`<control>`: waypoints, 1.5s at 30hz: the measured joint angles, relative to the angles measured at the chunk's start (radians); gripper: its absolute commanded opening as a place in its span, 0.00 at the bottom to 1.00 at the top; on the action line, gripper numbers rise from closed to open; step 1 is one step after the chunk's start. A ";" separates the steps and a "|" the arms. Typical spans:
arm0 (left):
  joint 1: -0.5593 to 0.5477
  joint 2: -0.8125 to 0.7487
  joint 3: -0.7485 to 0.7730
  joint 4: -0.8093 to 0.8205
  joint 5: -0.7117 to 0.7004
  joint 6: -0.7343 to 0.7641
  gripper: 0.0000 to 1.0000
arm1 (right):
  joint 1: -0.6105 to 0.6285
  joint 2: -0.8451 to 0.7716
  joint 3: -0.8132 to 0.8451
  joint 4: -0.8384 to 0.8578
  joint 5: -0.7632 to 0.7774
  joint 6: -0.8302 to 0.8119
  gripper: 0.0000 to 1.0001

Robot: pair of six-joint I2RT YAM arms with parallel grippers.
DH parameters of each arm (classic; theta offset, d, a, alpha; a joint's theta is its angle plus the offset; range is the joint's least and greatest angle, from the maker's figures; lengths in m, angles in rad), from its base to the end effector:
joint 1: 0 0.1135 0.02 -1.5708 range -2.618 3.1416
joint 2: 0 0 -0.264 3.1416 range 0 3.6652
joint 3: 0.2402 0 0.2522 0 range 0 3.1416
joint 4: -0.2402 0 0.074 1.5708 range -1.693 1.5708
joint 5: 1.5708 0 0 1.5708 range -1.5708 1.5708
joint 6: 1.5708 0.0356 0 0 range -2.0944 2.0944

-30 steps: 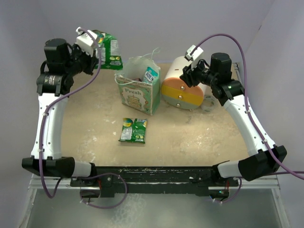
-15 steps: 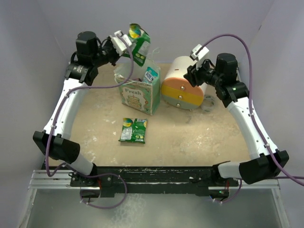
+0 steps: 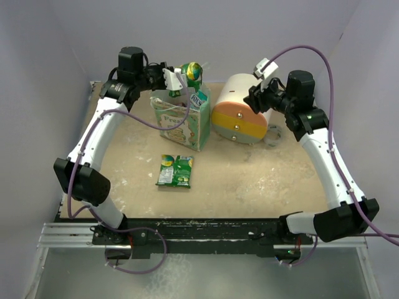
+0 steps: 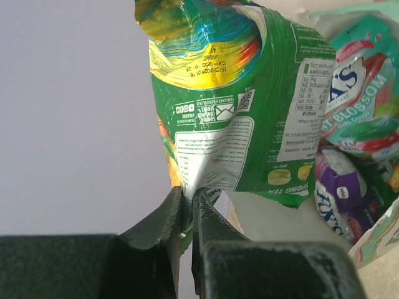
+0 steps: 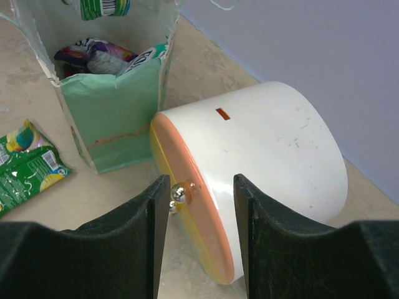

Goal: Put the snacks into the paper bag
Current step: Place the snack in the paper bag.

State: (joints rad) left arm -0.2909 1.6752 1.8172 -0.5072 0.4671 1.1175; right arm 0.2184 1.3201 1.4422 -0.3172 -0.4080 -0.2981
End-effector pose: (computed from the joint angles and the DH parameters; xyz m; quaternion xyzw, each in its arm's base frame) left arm 0.3597 -0.1244 0.4323 0.6188 0.5258 0.0469 0.5817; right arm 0.2849 0.0777 0.4380 -0.3176 0.6987 0.1316 0.6275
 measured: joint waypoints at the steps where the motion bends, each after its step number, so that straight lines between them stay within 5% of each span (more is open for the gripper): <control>1: -0.001 0.000 0.000 -0.007 0.000 0.026 0.00 | -0.002 0.000 -0.002 0.002 -0.003 0.000 0.48; 13: -0.040 0.033 -0.050 -0.035 -0.085 0.228 0.00 | -0.010 0.000 -0.009 0.011 -0.006 0.003 0.49; 31: -0.072 -0.052 -0.114 -0.035 -0.150 0.201 0.61 | -0.010 0.001 -0.011 0.017 -0.030 0.008 0.50; 45: -0.072 -0.330 -0.177 -0.070 -0.221 -0.048 0.94 | -0.012 -0.008 -0.028 0.021 -0.031 0.010 0.57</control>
State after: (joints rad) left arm -0.3626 1.3457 1.6405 -0.5770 0.2459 1.0691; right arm 0.2062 1.3125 1.4139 -0.2962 -0.4389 -0.2886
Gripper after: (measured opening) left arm 0.898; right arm 0.540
